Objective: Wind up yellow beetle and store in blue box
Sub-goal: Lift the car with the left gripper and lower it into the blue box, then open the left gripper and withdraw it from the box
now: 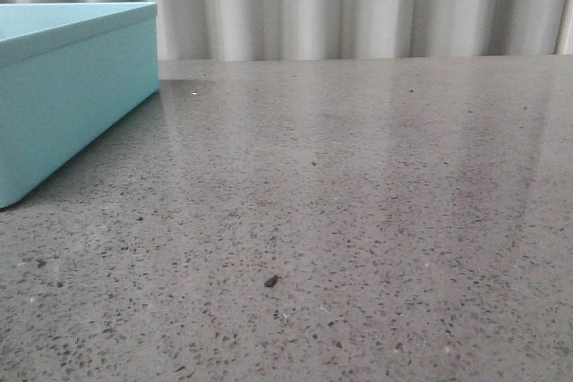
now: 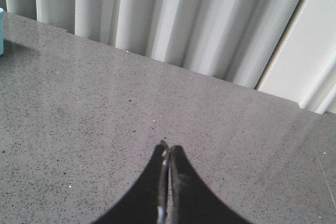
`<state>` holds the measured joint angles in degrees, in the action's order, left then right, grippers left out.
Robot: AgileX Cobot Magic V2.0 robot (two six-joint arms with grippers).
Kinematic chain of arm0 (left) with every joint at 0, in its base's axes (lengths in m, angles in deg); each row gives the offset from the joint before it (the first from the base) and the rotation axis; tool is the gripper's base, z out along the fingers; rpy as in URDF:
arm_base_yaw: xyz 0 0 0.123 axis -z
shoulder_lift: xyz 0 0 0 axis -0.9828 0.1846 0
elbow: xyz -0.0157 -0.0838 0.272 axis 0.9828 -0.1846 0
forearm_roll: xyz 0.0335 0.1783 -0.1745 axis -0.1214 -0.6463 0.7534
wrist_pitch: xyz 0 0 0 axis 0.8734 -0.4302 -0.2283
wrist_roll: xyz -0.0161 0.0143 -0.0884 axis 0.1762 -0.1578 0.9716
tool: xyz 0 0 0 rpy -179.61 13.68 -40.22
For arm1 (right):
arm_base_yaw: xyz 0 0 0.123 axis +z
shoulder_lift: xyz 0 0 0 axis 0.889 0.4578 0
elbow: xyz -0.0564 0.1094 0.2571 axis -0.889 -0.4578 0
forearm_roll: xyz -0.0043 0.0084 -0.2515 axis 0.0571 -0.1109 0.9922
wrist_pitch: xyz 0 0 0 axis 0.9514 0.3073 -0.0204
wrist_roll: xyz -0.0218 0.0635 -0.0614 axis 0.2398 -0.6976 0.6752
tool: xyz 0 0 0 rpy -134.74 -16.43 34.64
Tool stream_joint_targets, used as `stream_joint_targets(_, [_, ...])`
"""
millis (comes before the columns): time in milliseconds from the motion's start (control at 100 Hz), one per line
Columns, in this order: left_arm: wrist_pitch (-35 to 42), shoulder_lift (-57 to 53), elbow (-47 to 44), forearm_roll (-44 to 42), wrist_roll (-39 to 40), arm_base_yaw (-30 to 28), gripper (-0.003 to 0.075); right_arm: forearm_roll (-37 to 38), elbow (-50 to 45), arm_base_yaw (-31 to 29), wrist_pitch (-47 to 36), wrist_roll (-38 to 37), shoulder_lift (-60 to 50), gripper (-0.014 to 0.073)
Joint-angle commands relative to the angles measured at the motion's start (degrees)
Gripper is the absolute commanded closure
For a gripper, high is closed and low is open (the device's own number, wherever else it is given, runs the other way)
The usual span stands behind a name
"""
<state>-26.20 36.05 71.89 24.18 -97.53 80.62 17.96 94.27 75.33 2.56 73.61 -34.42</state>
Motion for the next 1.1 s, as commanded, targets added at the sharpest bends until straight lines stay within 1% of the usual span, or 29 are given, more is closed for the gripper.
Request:
stream_joint_targets(0, [3.9,-2.6,0.7,1.1,1.1,0.0,0.0301,1.3,1.3,0.2,-3.9,0.5,0.6,0.0645])
stream_joint_targets(60, [5.5,-2.6,0.7,3.7,1.1,0.0,0.0246,1.3,1.3,0.2,-3.8,0.5,0.6,0.0645])
stream_joint_targets(100, [6.4,-2.6,0.7,6.1,1.1,0.0,0.0233,1.4,1.3,0.2,-3.8,0.5,0.6,0.0645])
stream_joint_targets(210, [6.3,-4.0,1.4,10.8,1.1,0.0,0.0248,1.9,1.3,0.2,-3.8,0.5,0.6,0.0645])
stream_joint_targets(270, [7.6,-5.7,1.5,14.1,1.1,0.0,0.0265,2.2,1.3,0.2,-3.8,0.5,0.6,0.0645])
stream_joint_targets(340, [8.3,-8.7,1.5,16.9,0.5,0.0,0.0307,2.4,1.3,0.2,-4.0,0.5,0.6,0.0645])
stream_joint_targets(560, [10.4,-21.9,1.5,23.9,0.5,0.0,0.0522,2.0,1.3,0.2,-4.1,0.5,0.6,0.0645])
stream_joint_targets(670, [11.9,-30.4,-0.1,27.1,0.5,2.1,0.0610,1.3,0.5,0.2,-5.9,0.5,0.0,0.0645])
stream_joint_targets(750, [13.0,-37.0,-3.1,25.6,0.1,5.8,0.0642,0.5,-1.4,0.2,-9.2,0.5,-1.5,0.0645])
stream_joint_targets(840, [11.8,-45.3,-7.7,21.0,-1.2,10.7,0.0643,0.4,-4.1,0.2,-13.3,0.5,-4.1,0.0645])
stream_joint_targets(920, [11.2,-53.3,-14.5,17.6,-1.2,14.9,0.0643,0.4,-6.2,0.2,-15.8,0.5,-6.4,0.0645])
stream_joint_targets(1000, [11.9,-62.1,-21.8,16.8,-1.2,16.9,0.0643,0.4,-6.8,0.2,-15.9,0.5,-7.6,0.0645])
stream_joint_targets(1090, [12.3,-72.4,-30.6,16.3,0.6,17.0,0.0649,0.4,-6.9,0.2,-15.5,0.5,-8.0,0.0645])
